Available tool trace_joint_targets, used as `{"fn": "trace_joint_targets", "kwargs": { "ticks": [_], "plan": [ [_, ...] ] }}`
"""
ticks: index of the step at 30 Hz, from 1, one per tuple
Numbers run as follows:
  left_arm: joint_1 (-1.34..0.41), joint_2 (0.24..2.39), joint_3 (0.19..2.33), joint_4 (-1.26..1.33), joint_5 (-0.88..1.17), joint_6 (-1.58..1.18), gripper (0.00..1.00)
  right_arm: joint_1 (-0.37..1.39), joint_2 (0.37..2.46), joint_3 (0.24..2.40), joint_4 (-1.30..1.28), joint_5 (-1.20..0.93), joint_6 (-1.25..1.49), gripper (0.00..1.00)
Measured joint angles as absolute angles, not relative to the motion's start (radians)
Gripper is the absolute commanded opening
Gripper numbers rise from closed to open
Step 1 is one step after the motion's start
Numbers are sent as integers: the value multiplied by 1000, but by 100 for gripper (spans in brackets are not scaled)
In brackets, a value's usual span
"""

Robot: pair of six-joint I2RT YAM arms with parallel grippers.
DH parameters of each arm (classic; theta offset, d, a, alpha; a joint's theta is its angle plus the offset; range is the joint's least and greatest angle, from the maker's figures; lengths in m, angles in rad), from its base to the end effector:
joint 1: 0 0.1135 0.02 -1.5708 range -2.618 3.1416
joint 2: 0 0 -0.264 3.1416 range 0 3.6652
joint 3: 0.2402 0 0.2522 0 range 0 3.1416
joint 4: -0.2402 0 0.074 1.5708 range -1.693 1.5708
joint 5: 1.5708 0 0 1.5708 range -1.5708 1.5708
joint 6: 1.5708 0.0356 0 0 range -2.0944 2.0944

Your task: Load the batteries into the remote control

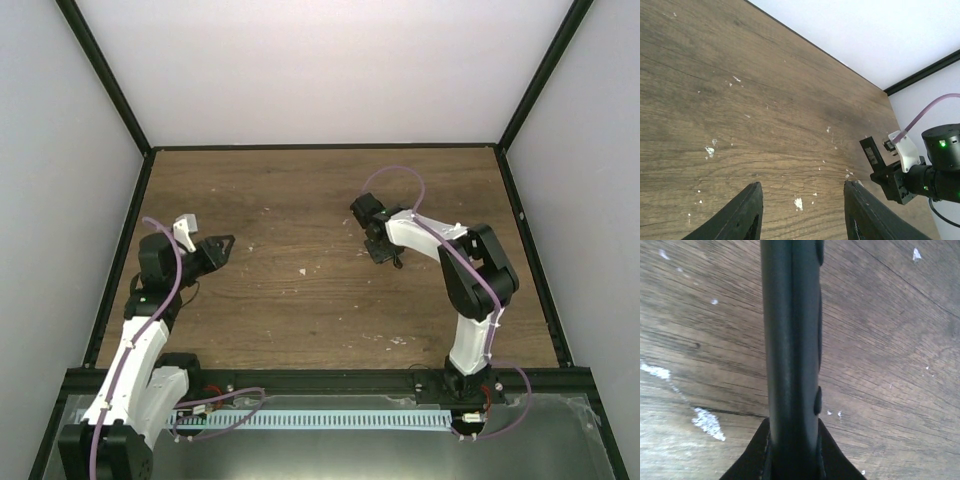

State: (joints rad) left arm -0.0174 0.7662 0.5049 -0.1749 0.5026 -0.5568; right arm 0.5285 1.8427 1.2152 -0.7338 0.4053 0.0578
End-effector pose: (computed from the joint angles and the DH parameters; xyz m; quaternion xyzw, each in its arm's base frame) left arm 0.1769 -0.0202 0.2468 -0.0889 0.8229 -0.3485 0.4398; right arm 0.3064 0.1627 0.1682 -0.2067 0.9522 -0.1620 0.1559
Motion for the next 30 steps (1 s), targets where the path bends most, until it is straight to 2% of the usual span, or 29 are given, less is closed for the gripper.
{"fn": "trace_joint_targets", "kwargs": {
  "ticks": [3, 6, 10, 18, 27, 30],
  "plan": [
    [-17, 765, 505, -181, 496, -555, 47, 529, 1861, 1214, -733, 439, 69, 1],
    [-17, 765, 505, -190, 493, -546, 47, 529, 1875, 1208, -729, 453, 74, 7],
    [-17, 770, 509, -202, 491, -540, 47, 529, 1884, 1190, -724, 459, 80, 9],
    [-17, 799, 518, -203, 491, -538, 47, 529, 1884, 1187, -712, 463, 92, 27],
    [-17, 803, 518, -203, 490, -538, 47, 529, 1881, 1182, -699, 465, 89, 34],
    [-17, 799, 518, -203, 490, -538, 47, 529, 1868, 1174, -683, 438, 83, 42]
  ]
}}
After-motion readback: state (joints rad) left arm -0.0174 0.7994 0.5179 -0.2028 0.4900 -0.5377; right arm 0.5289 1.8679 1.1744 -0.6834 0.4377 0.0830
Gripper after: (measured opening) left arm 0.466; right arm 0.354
